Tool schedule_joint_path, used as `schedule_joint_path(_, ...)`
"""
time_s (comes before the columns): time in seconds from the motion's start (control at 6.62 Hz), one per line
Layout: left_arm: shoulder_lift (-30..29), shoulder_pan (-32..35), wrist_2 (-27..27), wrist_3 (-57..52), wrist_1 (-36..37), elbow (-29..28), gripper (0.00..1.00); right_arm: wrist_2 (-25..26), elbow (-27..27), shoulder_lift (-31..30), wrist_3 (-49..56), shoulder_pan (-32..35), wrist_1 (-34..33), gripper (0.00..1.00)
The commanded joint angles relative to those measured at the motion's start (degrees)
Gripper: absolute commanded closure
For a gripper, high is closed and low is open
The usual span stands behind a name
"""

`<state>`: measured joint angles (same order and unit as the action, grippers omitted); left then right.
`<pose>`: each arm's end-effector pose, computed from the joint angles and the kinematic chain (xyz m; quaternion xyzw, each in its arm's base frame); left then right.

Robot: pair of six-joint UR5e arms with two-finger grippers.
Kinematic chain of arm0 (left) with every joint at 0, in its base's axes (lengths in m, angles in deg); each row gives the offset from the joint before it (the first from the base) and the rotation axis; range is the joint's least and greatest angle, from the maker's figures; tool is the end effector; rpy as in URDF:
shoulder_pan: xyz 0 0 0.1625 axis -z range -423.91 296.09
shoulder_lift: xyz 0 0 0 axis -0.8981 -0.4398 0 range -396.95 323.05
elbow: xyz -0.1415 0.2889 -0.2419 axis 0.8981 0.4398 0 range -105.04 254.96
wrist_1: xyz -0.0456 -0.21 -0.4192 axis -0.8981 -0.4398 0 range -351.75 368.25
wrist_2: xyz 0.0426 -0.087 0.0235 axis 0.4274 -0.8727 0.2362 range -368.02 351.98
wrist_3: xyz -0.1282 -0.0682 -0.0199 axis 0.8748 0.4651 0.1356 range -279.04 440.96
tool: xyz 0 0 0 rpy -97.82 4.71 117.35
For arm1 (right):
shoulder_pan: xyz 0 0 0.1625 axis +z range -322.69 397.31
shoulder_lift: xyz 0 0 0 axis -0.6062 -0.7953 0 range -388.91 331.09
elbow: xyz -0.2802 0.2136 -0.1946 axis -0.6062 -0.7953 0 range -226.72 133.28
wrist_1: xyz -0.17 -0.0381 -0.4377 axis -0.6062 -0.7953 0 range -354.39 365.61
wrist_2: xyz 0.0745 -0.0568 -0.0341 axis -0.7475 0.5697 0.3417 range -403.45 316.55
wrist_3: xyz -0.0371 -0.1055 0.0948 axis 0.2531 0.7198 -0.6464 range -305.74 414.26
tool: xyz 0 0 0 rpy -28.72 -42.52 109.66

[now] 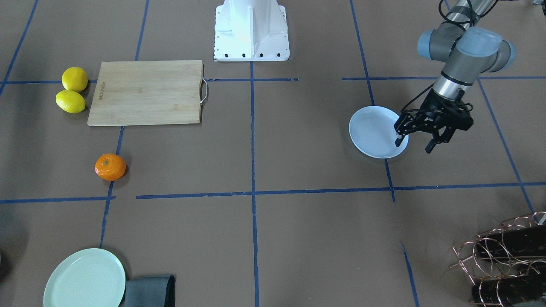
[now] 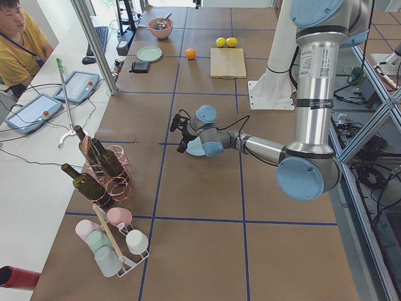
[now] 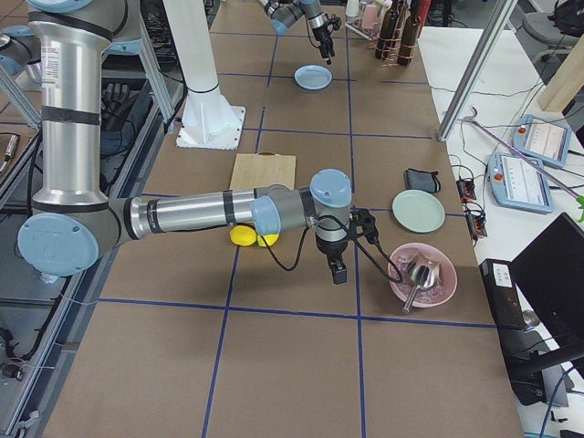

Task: Pick orange to plate
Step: 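Reach the left gripper to the rim of the light blue plate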

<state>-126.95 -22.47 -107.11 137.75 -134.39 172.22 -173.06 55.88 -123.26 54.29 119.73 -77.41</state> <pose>0.3944 -0.4952 0.4942 0.2472 0.4374 -0.0225 0.8644 -0.0320 -0.5430 0.5818 0.1023 -0.3433 -0.1068 0.9275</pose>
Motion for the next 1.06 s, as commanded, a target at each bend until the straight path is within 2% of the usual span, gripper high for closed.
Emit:
schedule_joint_path(0.0, 3.4, -2.5, 2.8, 2.9, 0.0, 0.6, 0.21, -0.1, 0.2, 0.0, 0.0, 0.2, 0.0, 0.0)
schedule_joint_path(0.15, 3.5, -2.9, 2.8, 2.9, -0.1, -0.2, 0.22, 0.0, 0.1, 0.0, 0.0, 0.2, 0.0, 0.0)
schedule_joint_path(0.3, 3.5, -4.1, 2.8, 3.0, -0.1, -0.3, 0.32, 0.0, 0.1, 0.0, 0.0, 0.2, 0.0, 0.0)
schedule_joint_path(0.45, 3.5, -5.3, 2.8, 3.0, -0.2, -0.4, 0.46, 0.0, 0.1, 0.0, 0.0, 0.2, 0.0, 0.0)
schedule_joint_path(0.6, 3.5, -5.8, 2.8, 3.0, -0.3, -0.4, 0.67, 0.0, 0.0, 0.0, 0.0, 0.3, 0.0, 0.0)
schedule_joint_path(0.75, 3.5, -5.8, 2.6, 2.5, -0.3, -0.1, 1.0, 0.0, 0.0, 0.0, 0.0, 0.6, 0.0, 0.0)
schedule_joint_path(0.91, 3.5, -5.8, 2.7, 2.6, -0.4, 0.0, 1.0, 0.0, 0.1, 0.0, 0.0, 0.6, 0.0, 0.0)
